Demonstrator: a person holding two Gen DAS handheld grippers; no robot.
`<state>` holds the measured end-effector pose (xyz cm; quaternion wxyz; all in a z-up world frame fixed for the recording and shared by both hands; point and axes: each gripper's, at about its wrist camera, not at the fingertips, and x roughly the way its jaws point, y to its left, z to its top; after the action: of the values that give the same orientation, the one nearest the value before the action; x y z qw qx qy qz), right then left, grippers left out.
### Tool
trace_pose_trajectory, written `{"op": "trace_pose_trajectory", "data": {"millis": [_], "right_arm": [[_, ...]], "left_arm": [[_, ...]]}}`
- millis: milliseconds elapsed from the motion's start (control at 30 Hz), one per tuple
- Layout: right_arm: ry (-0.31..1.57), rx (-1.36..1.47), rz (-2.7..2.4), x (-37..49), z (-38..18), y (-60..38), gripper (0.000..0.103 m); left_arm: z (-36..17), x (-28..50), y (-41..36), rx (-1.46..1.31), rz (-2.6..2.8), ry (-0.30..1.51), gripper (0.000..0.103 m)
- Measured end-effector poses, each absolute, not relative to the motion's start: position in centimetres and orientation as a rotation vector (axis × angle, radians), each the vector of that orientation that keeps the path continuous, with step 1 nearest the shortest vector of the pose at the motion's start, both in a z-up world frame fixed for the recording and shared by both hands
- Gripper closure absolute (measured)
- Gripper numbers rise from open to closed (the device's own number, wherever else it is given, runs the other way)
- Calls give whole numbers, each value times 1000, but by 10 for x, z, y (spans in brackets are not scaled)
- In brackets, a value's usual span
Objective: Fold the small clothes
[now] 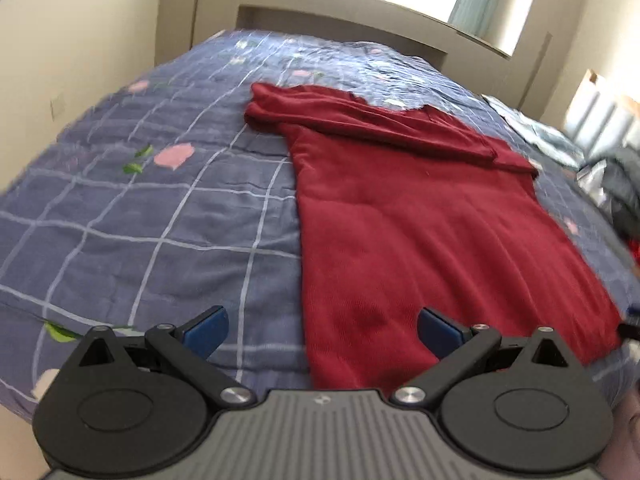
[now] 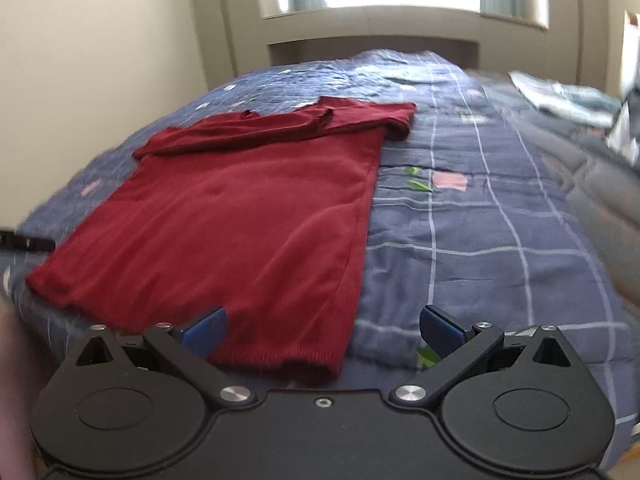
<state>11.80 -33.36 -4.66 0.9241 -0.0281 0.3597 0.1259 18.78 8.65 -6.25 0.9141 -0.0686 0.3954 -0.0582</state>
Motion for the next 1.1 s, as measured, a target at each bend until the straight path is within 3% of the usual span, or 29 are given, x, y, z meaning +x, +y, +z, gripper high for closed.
{"op": "trace_pose_trajectory", "data": {"millis": [233, 500, 600, 700, 767, 900, 1100], "right_arm": [[693, -372, 298, 87, -60, -302, 1], [509, -636, 260, 78, -80, -257, 4], [465, -673, 264, 78, -84, -248, 12], [464, -667, 323, 79, -81, -245, 38], [473, -662, 359, 80, -76, -241, 64], [495, -555, 396, 88, -56, -246, 83], [517, -364, 446, 110, -17, -258, 94]], "left_arm": [[-70, 154, 40, 161, -176, 785, 0], [-63, 144, 19, 144, -211, 745, 0], [-61, 140, 7, 130, -258, 723, 0], [-63, 141, -8, 143, -318, 720, 0], [-65, 139, -22, 193, -355, 709, 0], [-72, 133, -49, 330, -383, 676, 0], [-76, 123, -76, 469, -343, 575, 0]]}}
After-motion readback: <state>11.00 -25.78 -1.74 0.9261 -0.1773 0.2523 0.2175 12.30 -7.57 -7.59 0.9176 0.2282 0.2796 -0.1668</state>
